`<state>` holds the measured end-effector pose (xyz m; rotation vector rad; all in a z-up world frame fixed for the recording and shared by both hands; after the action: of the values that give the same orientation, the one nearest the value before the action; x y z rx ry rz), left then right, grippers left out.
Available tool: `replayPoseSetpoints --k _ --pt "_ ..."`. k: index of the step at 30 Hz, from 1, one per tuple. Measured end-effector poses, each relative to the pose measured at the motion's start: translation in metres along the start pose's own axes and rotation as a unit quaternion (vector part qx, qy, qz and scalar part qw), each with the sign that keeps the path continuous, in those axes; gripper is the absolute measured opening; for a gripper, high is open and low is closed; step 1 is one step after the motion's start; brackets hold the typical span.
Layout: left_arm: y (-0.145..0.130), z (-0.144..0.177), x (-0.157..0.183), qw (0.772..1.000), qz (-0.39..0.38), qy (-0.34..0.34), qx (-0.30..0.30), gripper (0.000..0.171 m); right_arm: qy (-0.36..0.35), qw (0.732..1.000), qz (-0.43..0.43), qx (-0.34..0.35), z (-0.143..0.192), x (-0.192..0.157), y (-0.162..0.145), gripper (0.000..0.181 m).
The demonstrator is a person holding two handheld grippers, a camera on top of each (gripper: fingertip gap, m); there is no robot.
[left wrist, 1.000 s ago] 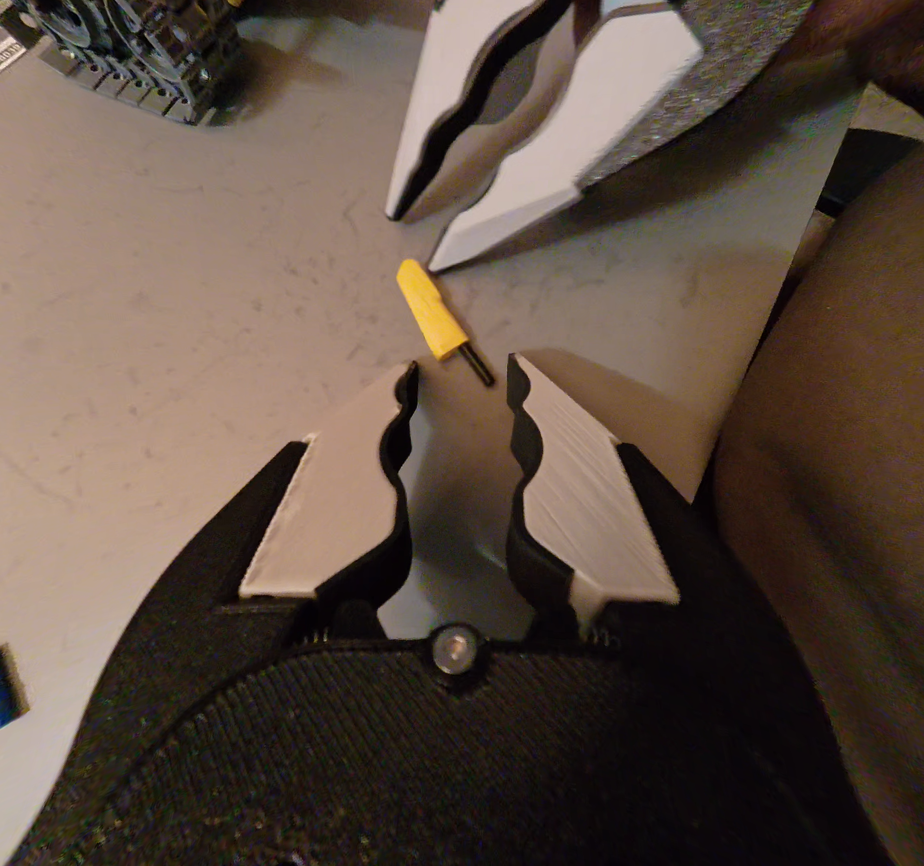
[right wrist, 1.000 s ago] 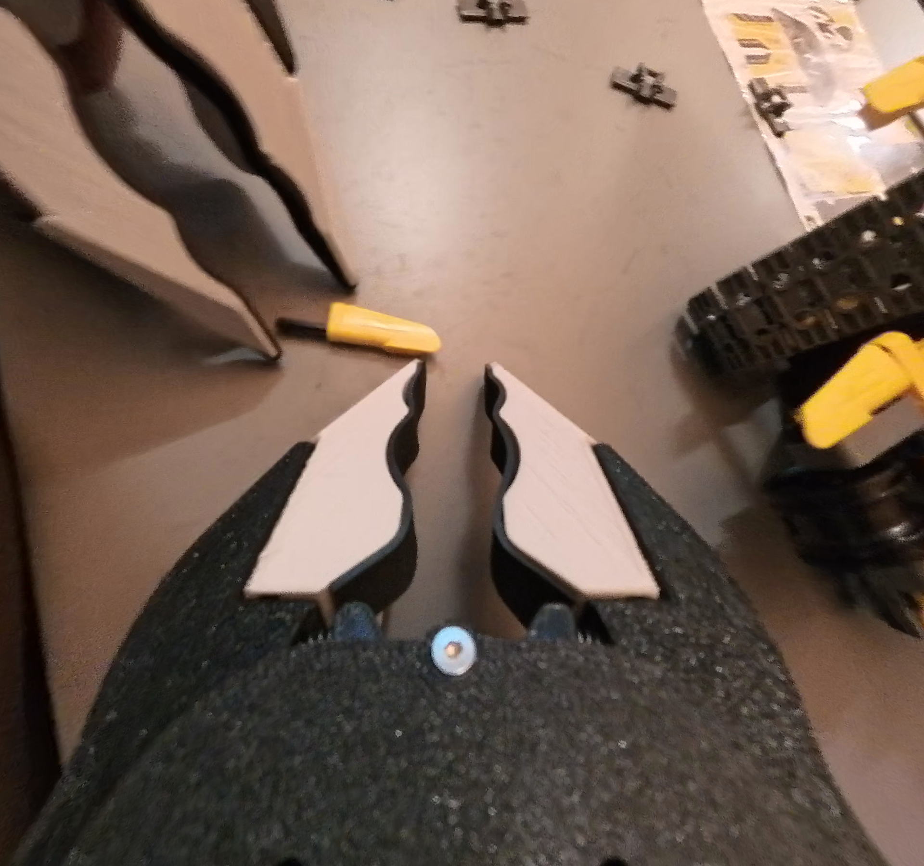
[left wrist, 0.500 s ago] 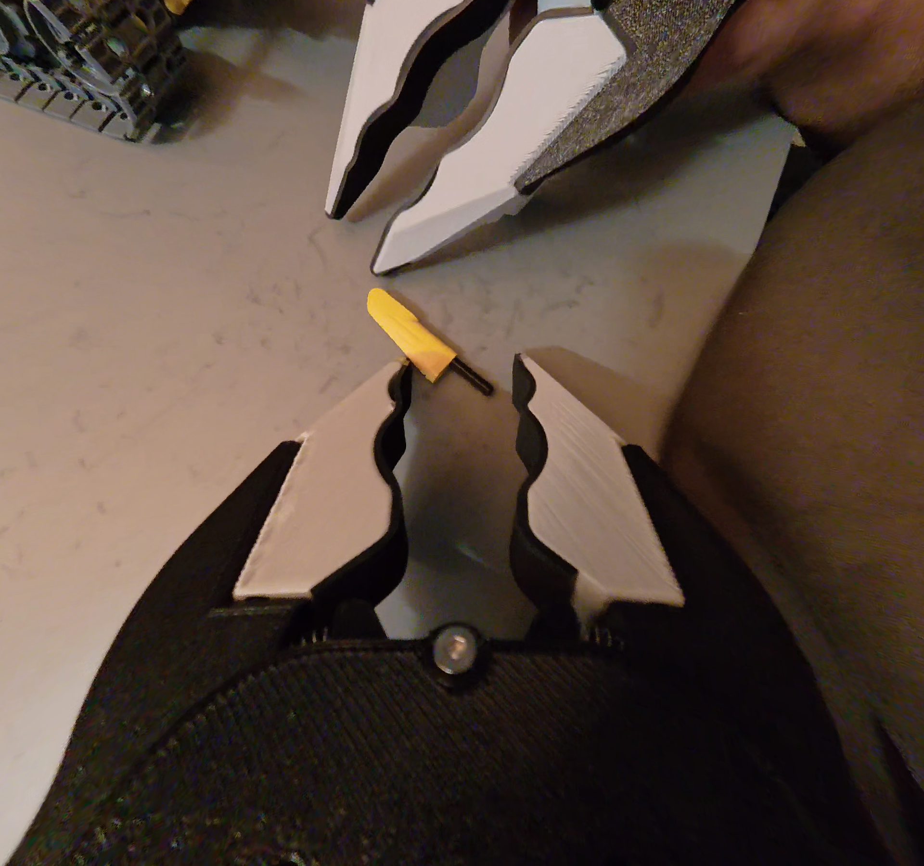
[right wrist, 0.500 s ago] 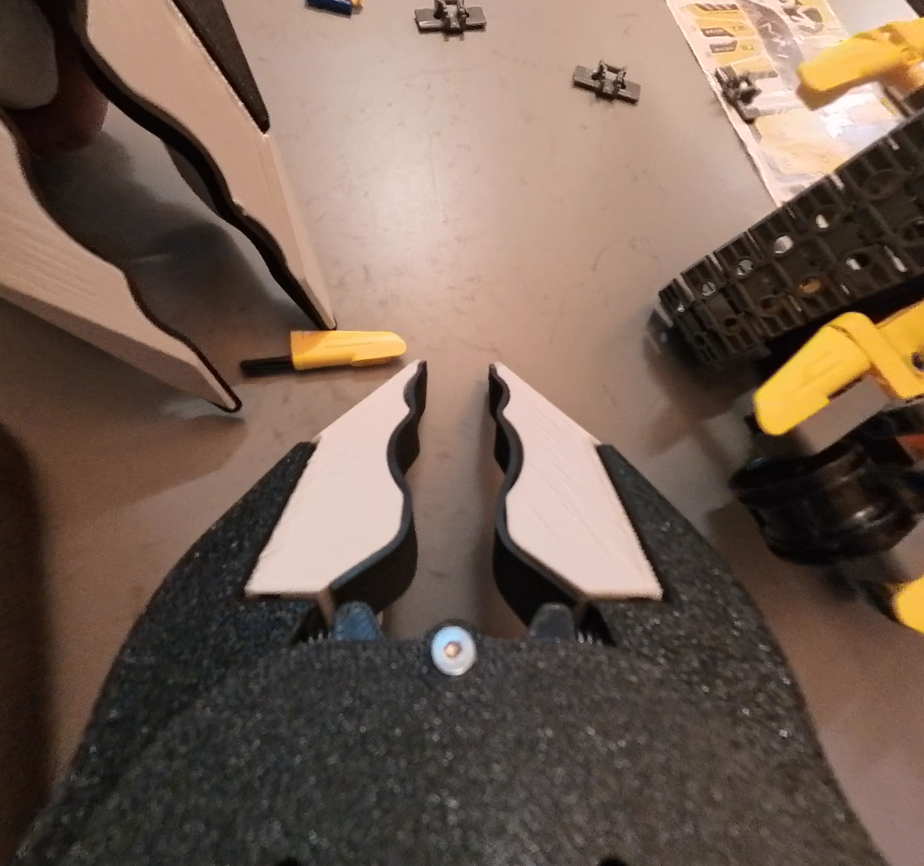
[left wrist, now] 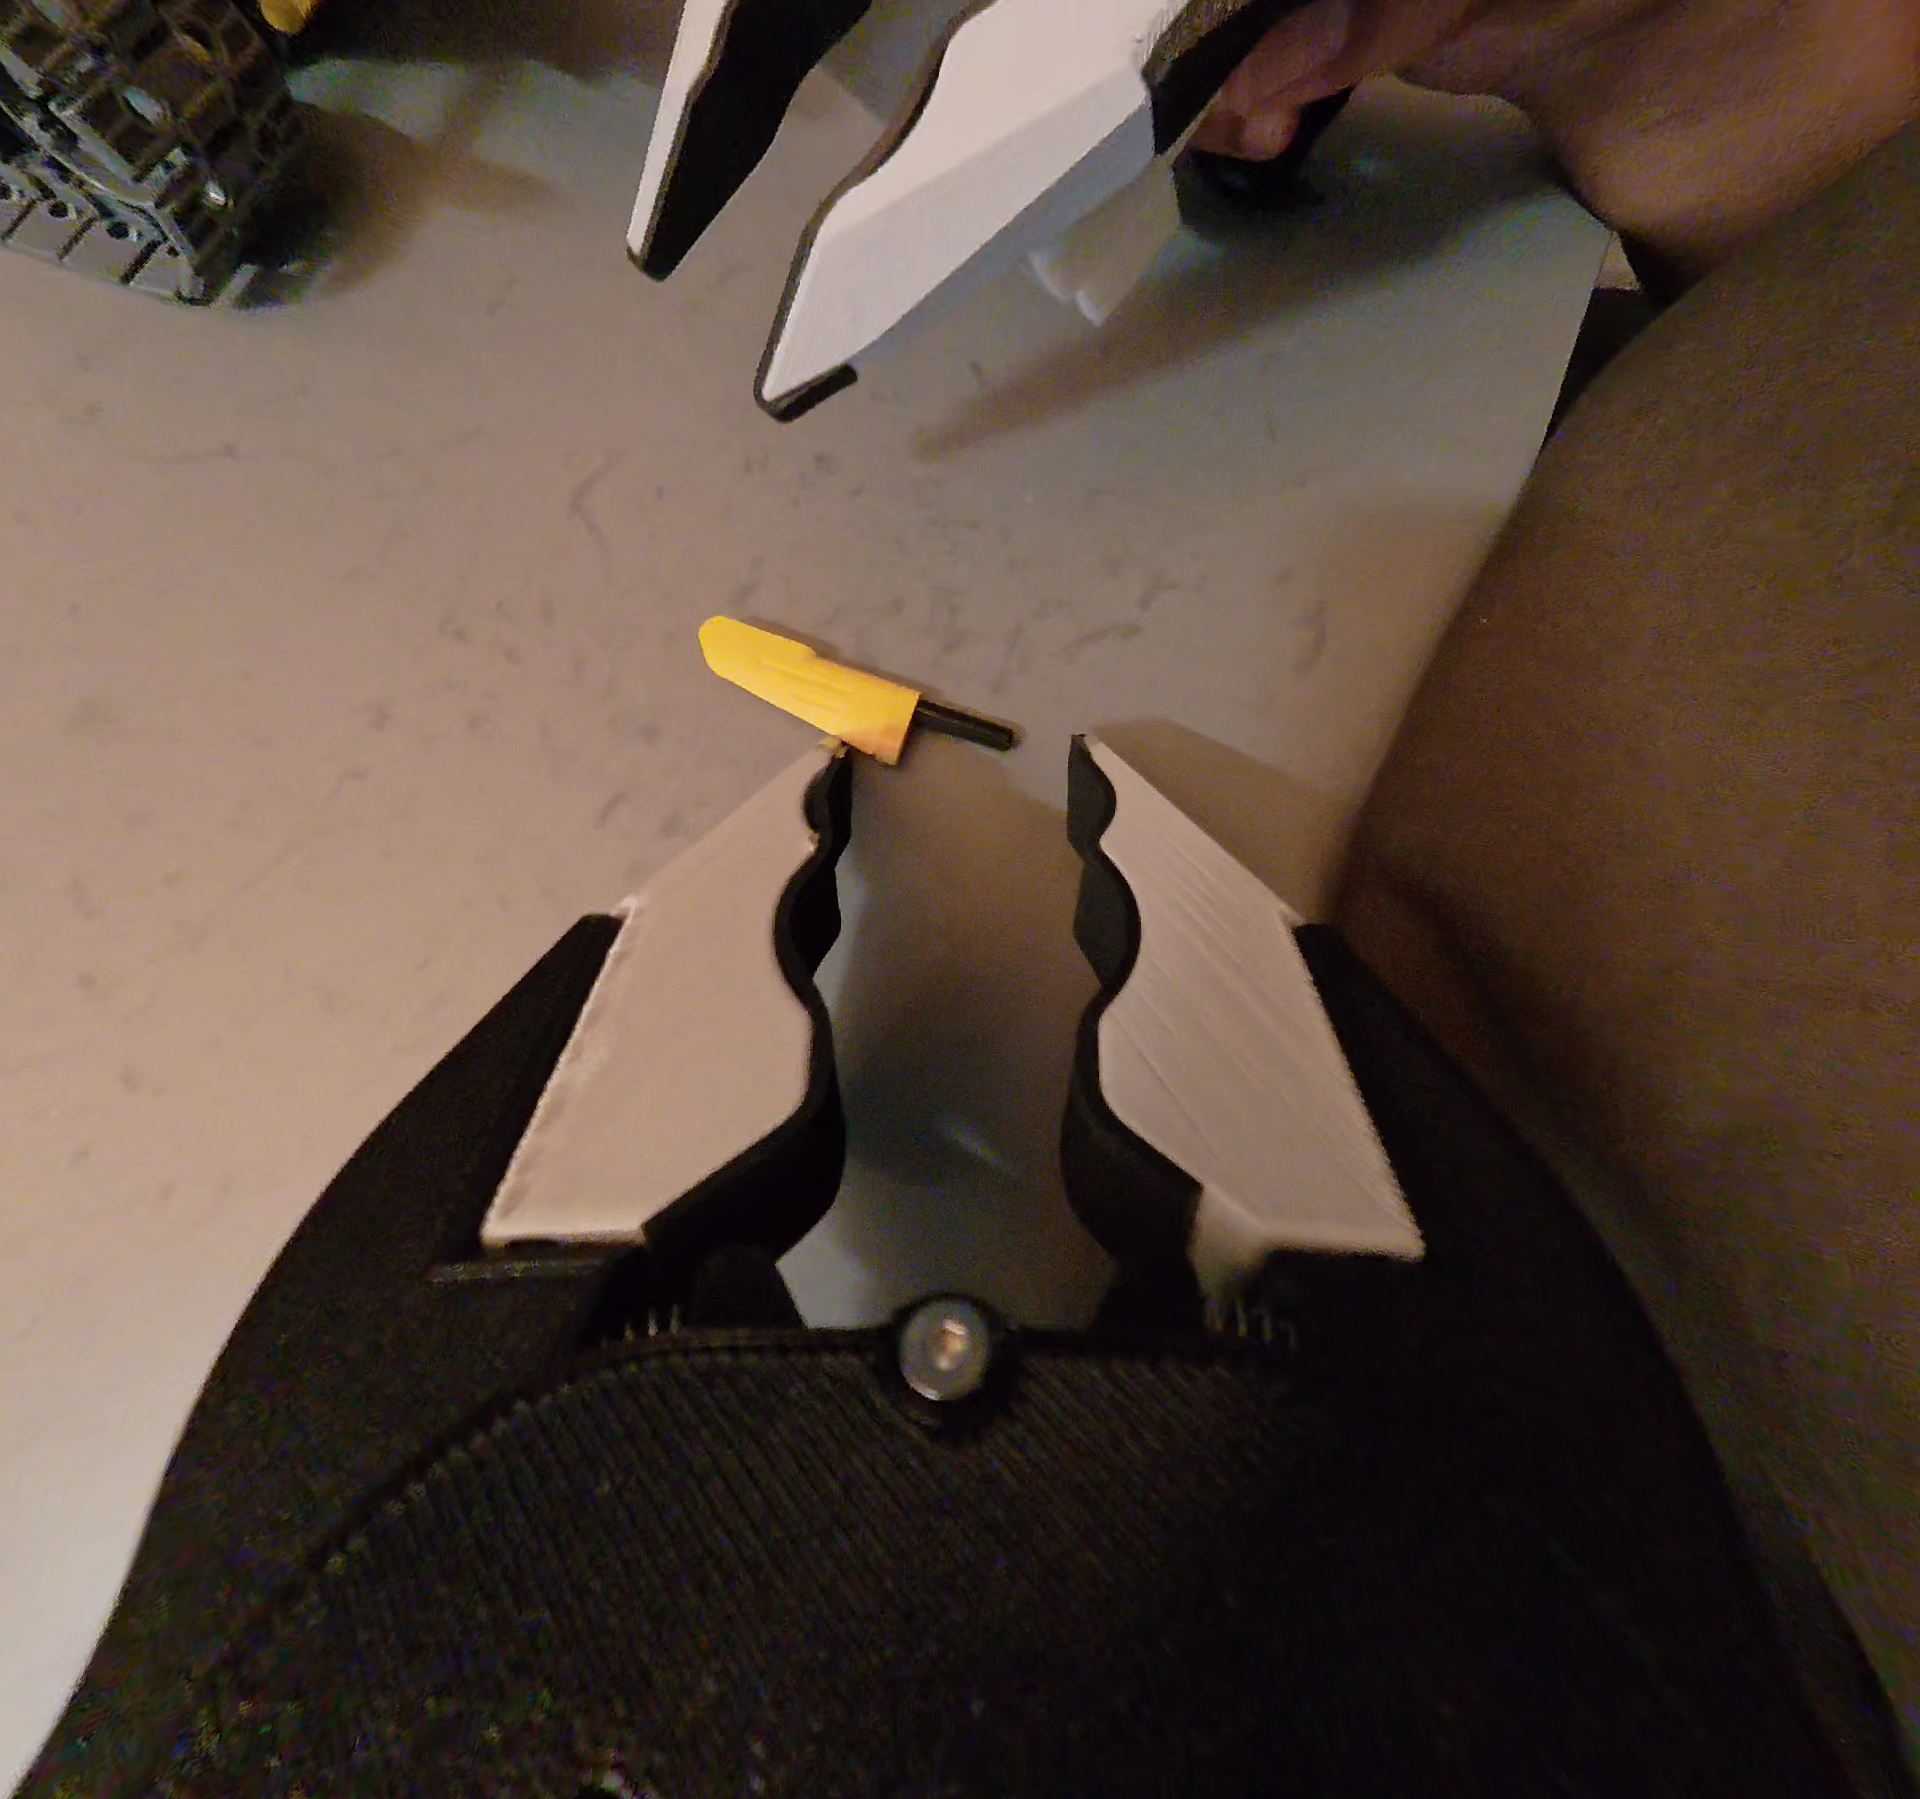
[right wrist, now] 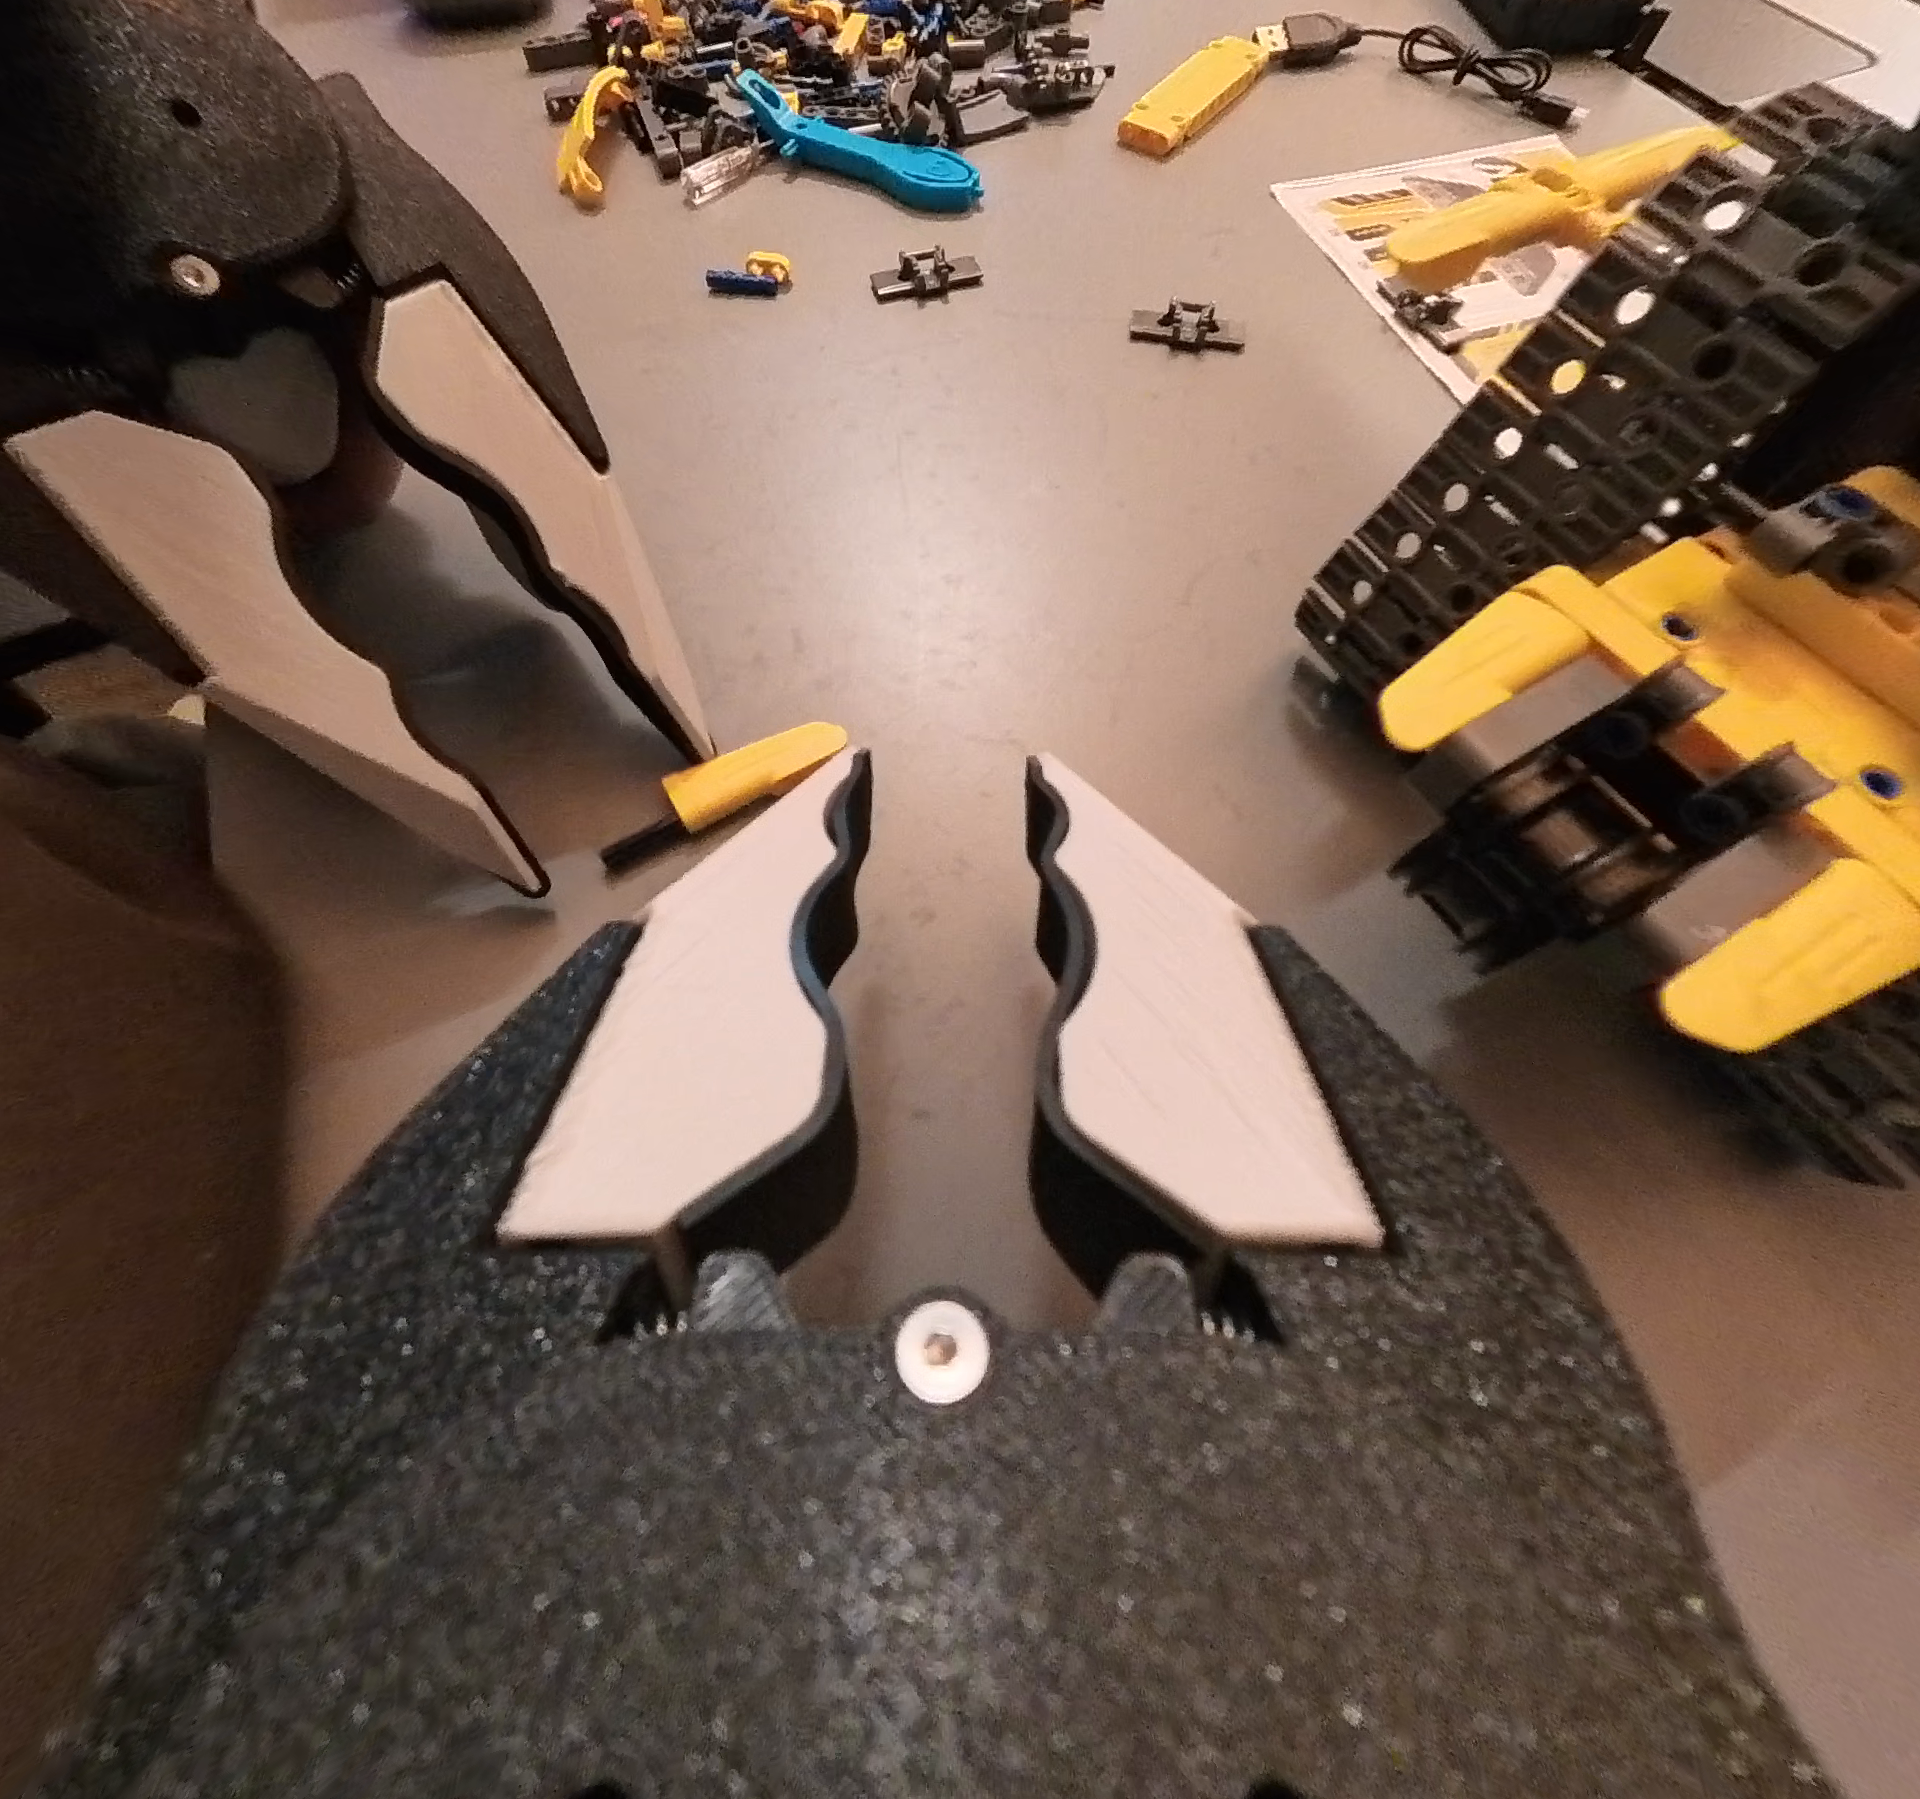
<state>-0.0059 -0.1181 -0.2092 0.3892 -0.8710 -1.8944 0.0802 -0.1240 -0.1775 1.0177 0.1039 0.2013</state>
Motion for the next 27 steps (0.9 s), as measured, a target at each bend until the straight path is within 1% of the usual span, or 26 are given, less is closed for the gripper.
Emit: replayPoseSetpoints --k 6,11,13,15,18,21,23,25,26,27 --pt "0.002 0.001 0.001 1.000 0.007 -0.011 0.010 0.040 -0.005 1.000 -0.001 -0.005 -0.001 0.001 -0.001 0.030" --pt "0.010 0.014 -0.002 0.998 0.014 -0.014 0.059 0.040 -0.005 1.000 -0.012 0.000 0.000 0.004 0.000 0.030" --pt "0.009 0.022 -0.012 0.997 0.014 0.010 0.071 0.039 -0.005 1.000 -0.013 0.001 0.000 0.004 0.000 0.030" --pt "0.003 0.034 -0.027 0.996 0.023 0.046 0.068 0.040 -0.006 1.000 -0.013 0.000 0.000 0.005 0.000 0.030" --pt "-0.012 0.067 -0.066 0.987 0.048 0.141 0.056 0.034 -0.008 1.000 -0.015 -0.002 -0.001 0.006 0.000 0.031" --pt "-0.030 0.115 -0.107 0.964 0.088 0.242 0.063 0.028 -0.011 1.000 -0.017 -0.001 -0.001 0.007 0.000 0.031" --pt "-0.041 0.144 -0.126 0.949 0.123 0.280 0.078 0.022 -0.014 1.000 -0.019 0.001 0.000 0.008 0.001 0.031" --pt "-0.056 0.172 -0.143 0.927 0.150 0.333 0.082 0.016 -0.017 1.000 -0.020 0.000 -0.001 0.009 0.001 0.031" --pt "-0.066 0.187 -0.153 0.910 0.163 0.373 0.084 0.010 -0.019 1.000 -0.021 -0.001 -0.001 0.010 0.001 0.031" --pt "-0.076 0.205 -0.163 0.886 0.183 0.417 0.090 0.000 -0.021 1.000 -0.021 -0.002 -0.002 0.011 0.000 0.031"
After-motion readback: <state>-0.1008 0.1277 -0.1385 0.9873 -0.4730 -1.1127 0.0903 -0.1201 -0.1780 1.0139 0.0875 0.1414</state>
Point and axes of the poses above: each gripper's, where its closed fingertips meet, z back along the fingers, y out of its top, x = y × z across the jaws, the point moved 2 cm from there along z, back along the fingers, and after that the axes turned 1 degree about -x, right-handed, at the moved point
